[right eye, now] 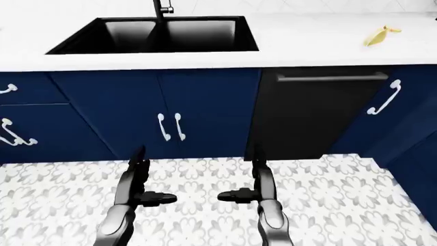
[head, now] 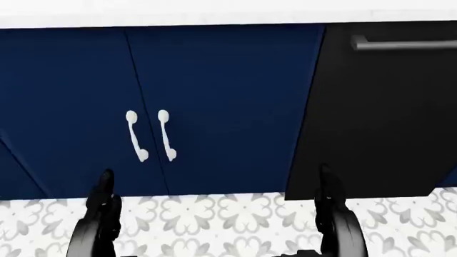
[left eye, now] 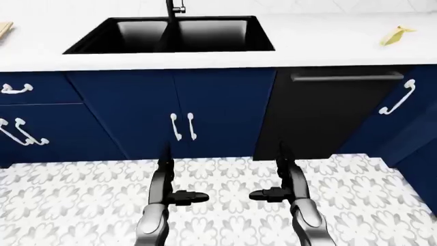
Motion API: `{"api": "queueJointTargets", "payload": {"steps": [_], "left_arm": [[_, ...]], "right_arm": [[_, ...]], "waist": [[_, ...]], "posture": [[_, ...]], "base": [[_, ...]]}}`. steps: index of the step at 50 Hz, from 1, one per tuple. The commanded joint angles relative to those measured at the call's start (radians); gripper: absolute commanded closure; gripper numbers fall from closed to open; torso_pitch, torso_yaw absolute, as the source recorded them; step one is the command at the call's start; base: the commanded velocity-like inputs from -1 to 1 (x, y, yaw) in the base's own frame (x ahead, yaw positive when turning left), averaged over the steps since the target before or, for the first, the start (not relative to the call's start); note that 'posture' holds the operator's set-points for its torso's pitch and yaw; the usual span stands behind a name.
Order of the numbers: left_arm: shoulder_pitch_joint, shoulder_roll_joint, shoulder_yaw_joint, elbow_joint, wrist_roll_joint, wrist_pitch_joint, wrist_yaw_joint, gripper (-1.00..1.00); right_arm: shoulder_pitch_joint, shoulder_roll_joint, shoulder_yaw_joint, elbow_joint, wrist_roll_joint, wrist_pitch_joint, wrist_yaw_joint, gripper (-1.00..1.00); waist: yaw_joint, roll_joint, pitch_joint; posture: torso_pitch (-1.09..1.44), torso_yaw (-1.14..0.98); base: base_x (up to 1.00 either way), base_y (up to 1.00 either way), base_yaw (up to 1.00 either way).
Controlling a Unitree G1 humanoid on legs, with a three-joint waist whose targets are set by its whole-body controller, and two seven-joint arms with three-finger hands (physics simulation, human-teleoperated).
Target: Place the bread and cheese on the cutting board.
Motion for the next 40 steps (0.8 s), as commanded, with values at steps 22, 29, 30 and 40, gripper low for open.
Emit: {"api": "queueJointTargets", "payload": {"steps": [22,29,30,40], "left_arm": [[-0.311,0.045,0.0,-0.801,0.097,0.649,-0.13,-1.0],[-0.345,0.058,-0.002,-0.89,0.079,0.73,-0.121,-1.0],[-0.349,0.058,-0.003,-0.901,0.078,0.745,-0.12,-1.0],[-0.329,0.057,-0.009,-0.899,0.081,0.724,-0.12,-1.0]], "right_arm": [[-0.314,-0.1,-0.067,-0.751,-0.154,0.527,0.211,-1.0],[-0.355,-0.122,-0.1,-0.833,-0.082,0.618,0.198,-1.0],[-0.356,-0.124,-0.101,-0.831,-0.077,0.616,0.191,-1.0],[-0.344,-0.128,-0.1,-0.842,-0.054,0.611,0.166,-1.0]], "waist": [[0.011,-0.008,-0.09],[0.012,0.006,-0.071],[0.013,0.017,-0.061],[0.05,0.009,-0.047]], "posture": [[0.0,0.0],[0.0,0.0],[0.0,0.0],[0.0,0.0]], "base": [[0.0,0.0,0.0],[0.04,-0.06,0.0],[0.13,-0.29,0.0],[0.26,-0.59,0.0]]}}
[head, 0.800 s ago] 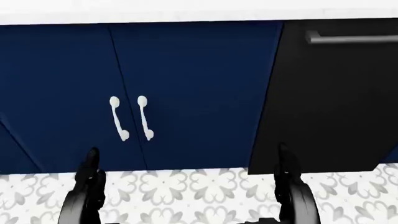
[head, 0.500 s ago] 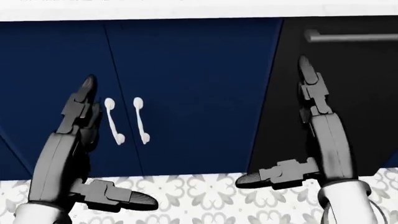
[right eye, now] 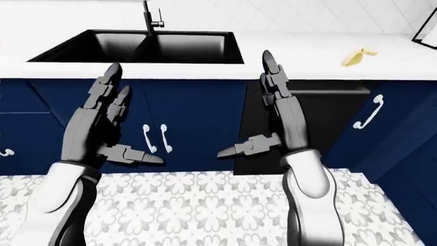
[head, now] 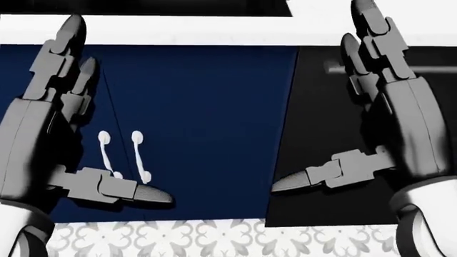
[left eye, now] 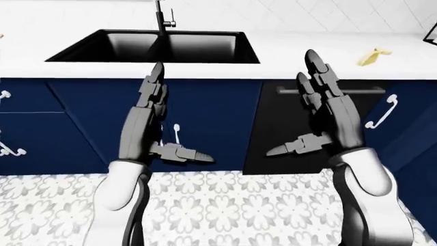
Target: Place the bread and cheese on the cutting board.
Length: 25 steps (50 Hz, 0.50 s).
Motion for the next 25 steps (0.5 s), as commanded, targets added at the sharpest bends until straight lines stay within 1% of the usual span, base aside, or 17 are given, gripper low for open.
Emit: {"api": "queueJointTargets", "payload": {"steps": [1,2,3,4,5,6,8,12,15,16,17,18,19,20,22,23,25], "left_arm": [[-0.016,-0.004,-0.011,-0.011,-0.001,-0.037,-0.001,-1.0],[-0.014,-0.004,-0.013,-0.011,0.0,-0.039,-0.002,-1.0],[-0.014,-0.005,-0.014,-0.01,0.0,-0.04,-0.002,-1.0],[-0.016,-0.004,-0.013,0.002,0.002,-0.05,-0.003,-1.0],[-0.021,-0.004,-0.006,0.018,0.002,-0.059,-0.002,-1.0],[-0.022,-0.004,-0.005,0.018,0.002,-0.057,-0.001,-1.0],[-0.016,-0.005,-0.007,0.025,0.002,-0.069,-0.002,-1.0],[-0.014,-0.006,-0.01,0.015,0.005,-0.059,-0.002,-1.0],[-0.015,-0.006,-0.01,0.013,0.006,-0.057,-0.002,-1.0],[-0.014,-0.007,-0.01,0.013,0.006,-0.058,-0.003,-1.0],[-0.013,-0.007,-0.012,0.009,0.007,-0.054,-0.003,-1.0],[-0.011,-0.007,-0.013,0.009,0.007,-0.056,-0.003,-1.0],[-0.011,-0.007,-0.012,0.01,0.007,-0.058,-0.003,-1.0],[-0.01,-0.008,-0.013,0.008,0.008,-0.057,-0.003,-1.0],[-0.006,-0.009,-0.014,0.014,0.008,-0.066,-0.004,-1.0],[-0.004,-0.009,-0.015,0.017,0.009,-0.071,-0.004,-1.0],[-0.004,-0.01,-0.015,0.015,0.009,-0.069,-0.005,-1.0]], "right_arm": [[-0.018,-0.011,-0.018,-0.021,0.0,-0.024,-0.012,-1.0],[-0.018,-0.012,-0.017,-0.023,0.002,-0.023,-0.013,-1.0],[-0.017,-0.012,-0.017,-0.018,0.002,-0.029,-0.014,-1.0],[-0.017,-0.012,-0.016,-0.016,0.003,-0.03,-0.015,-1.0],[-0.02,-0.012,-0.016,-0.019,0.005,-0.025,-0.017,-1.0],[-0.019,-0.012,-0.015,-0.016,0.005,-0.029,-0.018,-1.0],[-0.018,-0.012,-0.015,-0.012,0.006,-0.034,-0.019,-1.0],[-0.017,-0.013,-0.015,-0.014,0.007,-0.035,-0.02,-1.0],[-0.019,-0.014,-0.016,-0.017,0.007,-0.031,-0.02,-1.0],[-0.017,-0.014,-0.015,-0.016,0.007,-0.034,-0.02,-1.0],[-0.016,-0.014,-0.015,-0.02,0.007,-0.032,-0.019,-1.0],[-0.016,-0.014,-0.015,-0.019,0.007,-0.033,-0.019,-1.0],[-0.016,-0.014,-0.015,-0.019,0.007,-0.033,-0.02,-1.0],[-0.015,-0.014,-0.014,-0.019,0.007,-0.033,-0.02,-1.0],[-0.013,-0.013,-0.014,-0.016,0.006,-0.039,-0.02,-1.0],[-0.013,-0.013,-0.013,-0.016,0.005,-0.039,-0.02,-1.0],[-0.014,-0.012,-0.013,-0.016,0.005,-0.038,-0.021,-1.0]], "waist": [[-0.004,0.002,-0.013],[-0.004,-0.022,-0.019],[-0.005,-0.064,-0.033],[-0.006,-0.083,-0.043],[-0.02,-0.061,-0.016],[-0.014,-0.059,-0.005],[-0.027,-0.036,-0.008],[-0.038,0.004,0.006],[-0.047,0.036,0.002],[-0.049,0.056,-0.008],[-0.038,0.054,-0.009],[-0.04,0.054,0.007],[-0.039,0.062,0.001],[-0.035,0.062,-0.013],[-0.032,0.069,-0.022],[-0.027,0.065,-0.02],[-0.016,0.044,-0.011]], "posture": [[0.0,0.0],[0.0,0.0],[0.0,0.0],[0.0,0.0],[0.0,0.0],[0.0,0.0],[0.0,0.0],[0.0,0.0],[0.0,0.0],[0.0,0.0],[0.0,0.0],[0.0,0.0],[0.0,0.0],[0.0,0.0],[0.0,0.0],[0.0,0.0],[0.0,0.0]], "base": [[0.27,-0.62,0.0],[0.27,-0.62,0.0],[0.26,-0.62,0.0],[0.27,-0.62,0.0],[0.28,-0.63,0.0],[0.28,-0.62,0.0],[0.28,-0.62,0.0],[0.28,-0.62,0.0],[0.27,-0.62,0.0],[0.27,-0.62,0.0],[0.28,-0.62,0.0],[0.27,-0.62,0.0],[0.28,-0.62,0.0],[0.27,-0.62,0.0],[0.28,-0.62,0.0],[0.27,-0.62,0.0],[0.28,-0.62,0.0]]}}
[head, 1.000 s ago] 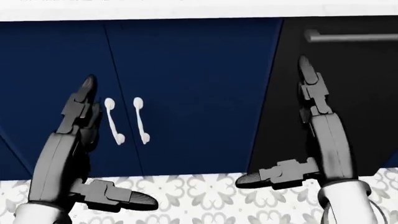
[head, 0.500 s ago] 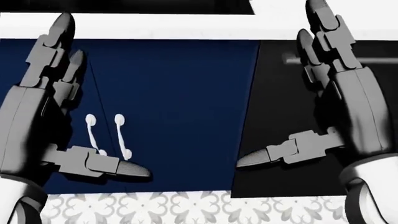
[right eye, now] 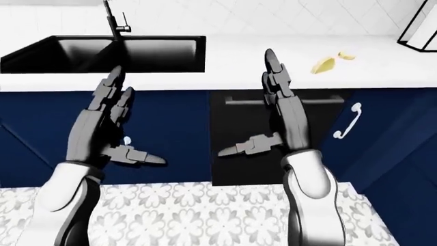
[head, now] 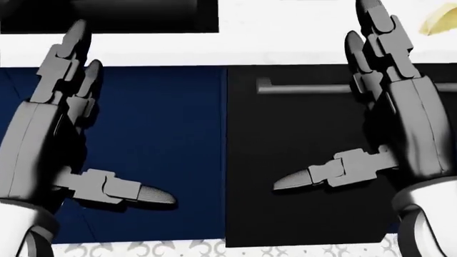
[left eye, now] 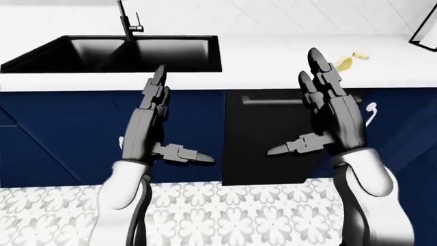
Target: Place the bread and cheese on the cutting board.
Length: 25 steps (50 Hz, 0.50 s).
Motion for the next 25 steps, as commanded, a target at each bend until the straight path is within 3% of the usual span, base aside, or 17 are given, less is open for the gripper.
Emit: {"api": "queueJointTargets", "payload": {"steps": [1,2,3,4,5,6,12,16,18,19,20,23,25], "left_arm": [[-0.019,-0.003,-0.005,-0.018,-0.004,-0.026,-0.002,-1.0],[-0.018,-0.003,-0.005,-0.018,-0.003,-0.027,-0.002,-1.0],[-0.017,-0.003,-0.006,-0.019,-0.003,-0.026,-0.002,-1.0],[-0.017,-0.003,-0.006,-0.02,-0.003,-0.026,-0.003,-1.0],[-0.017,-0.003,-0.005,-0.02,-0.003,-0.025,-0.003,-1.0],[-0.016,-0.004,-0.005,-0.019,-0.003,-0.027,-0.003,-1.0],[-0.011,-0.005,-0.008,-0.021,-0.001,-0.029,-0.004,-1.0],[-0.01,-0.005,-0.009,-0.026,0.0,-0.025,-0.005,-1.0],[-0.016,-0.004,-0.009,-0.027,0.002,-0.021,-0.006,-1.0],[-0.016,-0.005,-0.011,-0.03,0.003,-0.019,-0.006,-1.0],[-0.015,-0.006,-0.013,-0.029,0.004,-0.02,-0.006,-1.0],[-0.017,-0.007,-0.014,-0.032,0.006,-0.016,-0.006,-1.0],[-0.022,-0.007,-0.012,-0.043,0.005,-0.003,-0.008,-1.0]], "right_arm": [[-0.016,-0.008,-0.008,-0.016,-0.003,-0.024,-0.006,-1.0],[-0.017,-0.008,-0.008,-0.017,-0.003,-0.023,-0.006,-1.0],[-0.017,-0.008,-0.008,-0.019,-0.003,-0.02,-0.006,-1.0],[-0.017,-0.007,-0.008,-0.017,-0.003,-0.022,-0.006,-1.0],[-0.017,-0.007,-0.008,-0.017,-0.003,-0.023,-0.006,-1.0],[-0.017,-0.007,-0.007,-0.017,-0.003,-0.023,-0.006,-1.0],[-0.006,-0.004,-0.006,-0.018,-0.003,-0.031,-0.005,-1.0],[-0.005,-0.004,-0.007,-0.021,-0.003,-0.029,-0.004,-1.0],[-0.008,-0.005,-0.007,-0.023,-0.004,-0.026,-0.004,-1.0],[-0.009,-0.005,-0.007,-0.022,-0.003,-0.025,-0.003,-1.0],[-0.009,-0.005,-0.009,-0.021,-0.003,-0.025,-0.003,-1.0],[-0.016,-0.008,-0.018,-0.028,0.005,-0.015,-0.002,-1.0],[-0.02,-0.01,-0.019,-0.036,0.008,-0.006,-0.005,-1.0]], "waist": [[-0.001,0.001,-0.003],[-0.001,-0.02,-0.007],[-0.003,-0.056,-0.02],[-0.014,-0.117,-0.037],[-0.018,-0.086,-0.026],[-0.019,-0.082,-0.007],[-0.033,-0.032,0.009],[-0.038,-0.005,0.007],[-0.038,0.024,-0.005],[-0.027,0.019,-0.005],[-0.03,0.021,0.009],[-0.023,0.035,-0.018],[-0.013,0.03,-0.018]], "posture": [[0.0,0.0],[0.0,0.0],[0.0,0.0],[0.0,0.0],[0.0,0.0],[0.0,0.0],[0.0,0.0],[0.0,0.0],[0.0,0.0],[0.0,0.0],[0.0,0.0],[0.0,0.0],[0.0,0.0]], "base": [[0.28,-0.62,0.0],[0.27,-0.62,0.0],[0.27,-0.62,0.0],[0.27,-0.62,0.0],[0.27,-0.61,0.0],[0.28,-0.62,0.0],[0.28,-0.62,0.0],[0.27,-0.62,0.0],[0.27,-0.61,0.0],[0.27,-0.62,0.0],[0.27,-0.62,0.0],[0.28,-0.62,0.0],[0.27,-0.62,0.0]]}}
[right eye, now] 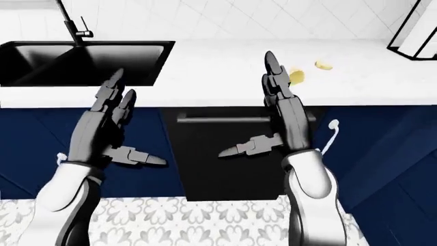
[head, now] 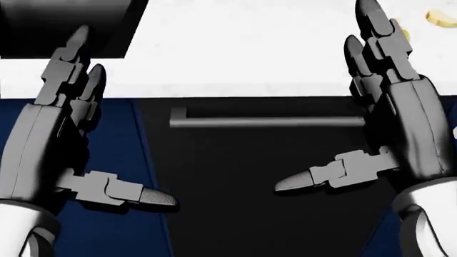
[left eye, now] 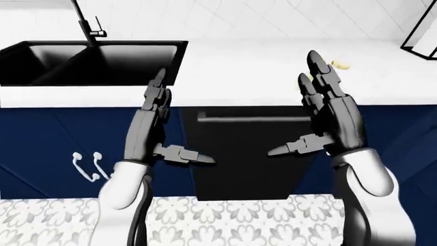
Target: Place the bread and cheese on the cutting board.
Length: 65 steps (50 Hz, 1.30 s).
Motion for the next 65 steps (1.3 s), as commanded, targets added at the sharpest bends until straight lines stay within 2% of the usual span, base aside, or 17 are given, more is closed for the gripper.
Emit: {"api": "queueJointTargets", "payload": {"steps": [1,3,5,7,13,19,21,27,29,31,33,41,51,54,55,56,65], "left_arm": [[-0.025,-0.002,-0.003,-0.041,-0.007,-0.027,-0.003,-1.0],[-0.026,-0.001,-0.001,-0.051,-0.008,-0.017,-0.003,-1.0],[-0.022,0.0,0.0,-0.048,-0.009,-0.023,-0.003,-1.0],[-0.019,-0.001,-0.001,-0.045,-0.01,-0.029,-0.002,-1.0],[-0.011,-0.002,-0.005,-0.037,-0.009,-0.041,-0.001,-1.0],[-0.007,-0.003,-0.005,-0.037,-0.008,-0.044,-0.001,-1.0],[-0.008,-0.003,-0.004,-0.037,-0.009,-0.042,-0.001,-1.0],[-0.005,-0.003,-0.006,-0.042,-0.007,-0.04,-0.001,-1.0],[-0.005,-0.003,-0.006,-0.042,-0.007,-0.04,-0.001,-1.0],[-0.005,-0.004,-0.006,-0.042,-0.007,-0.04,-0.002,-1.0],[-0.004,-0.005,-0.007,-0.04,-0.007,-0.042,-0.001,-1.0],[-0.001,-0.007,-0.01,-0.035,-0.006,-0.05,0.002,-1.0],[0.01,-0.007,-0.007,-0.035,-0.007,-0.059,-0.001,-1.0],[0.01,-0.007,-0.008,-0.041,-0.006,-0.054,0.0,-1.0],[0.01,-0.007,-0.007,-0.04,-0.007,-0.054,0.0,-1.0],[0.01,-0.007,-0.007,-0.043,-0.007,-0.052,0.0,-1.0],[0.0,-0.001,0.0,-0.042,-0.007,-0.045,-0.002,-1.0]], "right_arm": [[-0.024,-0.01,-0.013,-0.038,0.002,-0.024,-0.012,-1.0],[-0.027,-0.011,-0.014,-0.046,0.005,-0.017,-0.014,-1.0],[-0.024,-0.012,-0.014,-0.049,0.007,-0.017,-0.016,-1.0],[-0.018,-0.011,-0.012,-0.045,0.007,-0.025,-0.018,-1.0],[-0.011,-0.01,-0.01,-0.039,0.007,-0.037,-0.017,-1.0],[-0.009,-0.008,-0.009,-0.037,0.006,-0.041,-0.018,-1.0],[-0.009,-0.008,-0.009,-0.036,0.006,-0.042,-0.018,-1.0],[-0.01,-0.007,-0.008,-0.043,0.006,-0.034,-0.019,-1.0],[-0.008,-0.006,-0.008,-0.04,0.006,-0.039,-0.019,-1.0],[-0.009,-0.006,-0.008,-0.037,0.007,-0.042,-0.02,-1.0],[-0.01,-0.007,-0.008,-0.037,0.008,-0.04,-0.019,-1.0],[-0.011,-0.006,-0.01,-0.04,0.012,-0.038,-0.022,-1.0],[-0.015,-0.005,-0.013,-0.053,0.019,-0.032,-0.028,-1.0],[-0.013,-0.006,-0.012,-0.055,0.021,-0.041,-0.032,-1.0],[-0.013,-0.005,-0.012,-0.054,0.021,-0.041,-0.033,-1.0],[-0.013,-0.005,-0.012,-0.055,0.021,-0.041,-0.034,-1.0],[-0.012,-0.015,-0.002,-0.033,0.003,-0.056,-0.036,-1.0]], "waist": [[0.003,0.002,-0.005],[0.006,-0.03,0.0],[-0.007,-0.125,-0.029],[-0.014,-0.099,0.003],[-0.026,-0.048,0.017],[-0.032,0.015,0.0],[-0.025,0.01,0.018],[0.001,0.002,-0.005],[0.004,-0.031,-0.001],[-0.009,-0.123,-0.028],[-0.015,-0.099,0.001],[-0.028,-0.036,0.018],[-0.015,0.031,-0.005],[-0.017,-0.07,0.004],[-0.036,-0.127,0.0],[-0.025,-0.09,0.015],[-0.041,-0.048,0.008]], "posture": [[0.0,0.0],[0.0,0.0],[0.0,0.0],[0.0,0.0],[0.0,0.0],[0.0,0.0],[0.0,0.0],[0.0,0.0],[0.0,0.0],[0.0,0.0],[0.0,0.0],[0.0,0.0],[0.0,0.0],[0.0,0.0],[0.0,0.0],[0.0,0.0],[0.0,0.0]], "base": [[0.28,-0.62,0.0],[0.28,-0.62,0.0],[0.27,-0.62,0.0],[0.28,-0.62,0.0],[0.28,-0.62,0.0],[0.27,-0.62,0.0],[0.27,-0.62,0.0],[0.27,-0.62,0.0],[0.27,-0.62,0.0],[0.27,-0.62,0.0],[0.27,-0.62,0.0],[0.27,-0.62,0.0],[0.26,-0.57,0.0],[0.0,0.0,0.0],[0.0,0.0,0.0],[0.0,0.0,0.0],[0.0,0.0,0.0]]}}
